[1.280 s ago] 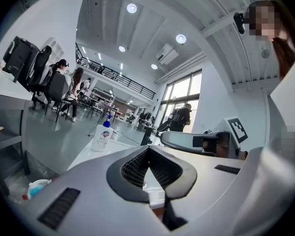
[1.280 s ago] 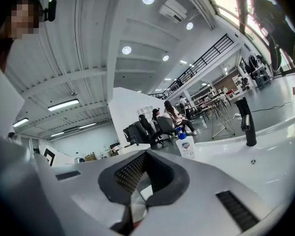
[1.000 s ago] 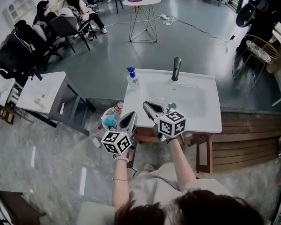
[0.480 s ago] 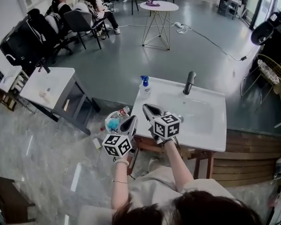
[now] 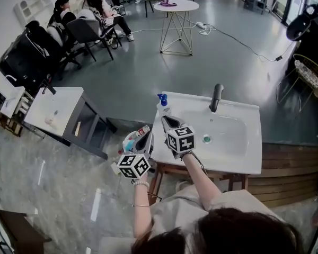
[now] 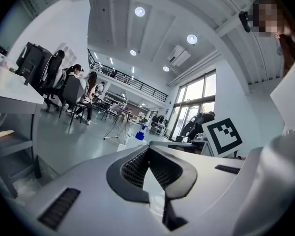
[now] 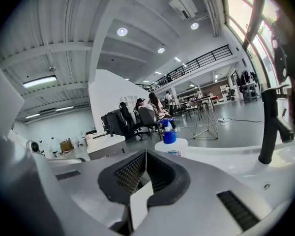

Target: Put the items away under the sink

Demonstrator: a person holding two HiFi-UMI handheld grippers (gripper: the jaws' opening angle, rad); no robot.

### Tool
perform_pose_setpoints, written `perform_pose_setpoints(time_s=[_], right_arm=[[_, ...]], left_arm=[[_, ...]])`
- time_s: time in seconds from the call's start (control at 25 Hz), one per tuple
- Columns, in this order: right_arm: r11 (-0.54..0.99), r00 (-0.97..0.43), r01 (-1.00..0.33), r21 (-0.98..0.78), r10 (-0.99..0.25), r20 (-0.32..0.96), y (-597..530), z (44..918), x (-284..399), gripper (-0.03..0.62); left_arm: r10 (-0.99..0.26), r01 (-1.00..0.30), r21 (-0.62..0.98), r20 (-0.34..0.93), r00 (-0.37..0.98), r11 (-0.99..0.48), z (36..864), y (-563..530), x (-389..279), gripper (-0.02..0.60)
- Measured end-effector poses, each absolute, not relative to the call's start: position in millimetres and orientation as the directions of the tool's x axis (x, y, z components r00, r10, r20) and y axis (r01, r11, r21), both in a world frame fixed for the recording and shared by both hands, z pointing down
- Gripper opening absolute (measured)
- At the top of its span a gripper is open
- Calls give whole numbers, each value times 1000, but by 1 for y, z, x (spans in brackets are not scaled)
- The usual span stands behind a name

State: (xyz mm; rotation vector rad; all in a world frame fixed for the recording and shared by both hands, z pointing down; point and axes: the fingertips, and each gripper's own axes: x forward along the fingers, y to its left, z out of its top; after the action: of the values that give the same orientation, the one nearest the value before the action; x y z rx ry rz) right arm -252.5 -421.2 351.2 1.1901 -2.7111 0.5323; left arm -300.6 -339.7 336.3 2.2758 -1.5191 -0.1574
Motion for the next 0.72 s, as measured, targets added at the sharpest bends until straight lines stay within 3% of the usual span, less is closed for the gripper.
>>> perform_pose_setpoints(time_s=[0.44, 0.72], right_arm=[[580, -624, -781, -231, -718, 307, -447, 378, -249, 22], [528, -570, -822, -215, -752, 332, -464, 393, -248, 194]], left_arm=[[-897, -866, 392, 181, 404, -311, 363, -364, -300, 0], [-898, -871, 395, 201, 392, -292, 370, -371, -302, 0]])
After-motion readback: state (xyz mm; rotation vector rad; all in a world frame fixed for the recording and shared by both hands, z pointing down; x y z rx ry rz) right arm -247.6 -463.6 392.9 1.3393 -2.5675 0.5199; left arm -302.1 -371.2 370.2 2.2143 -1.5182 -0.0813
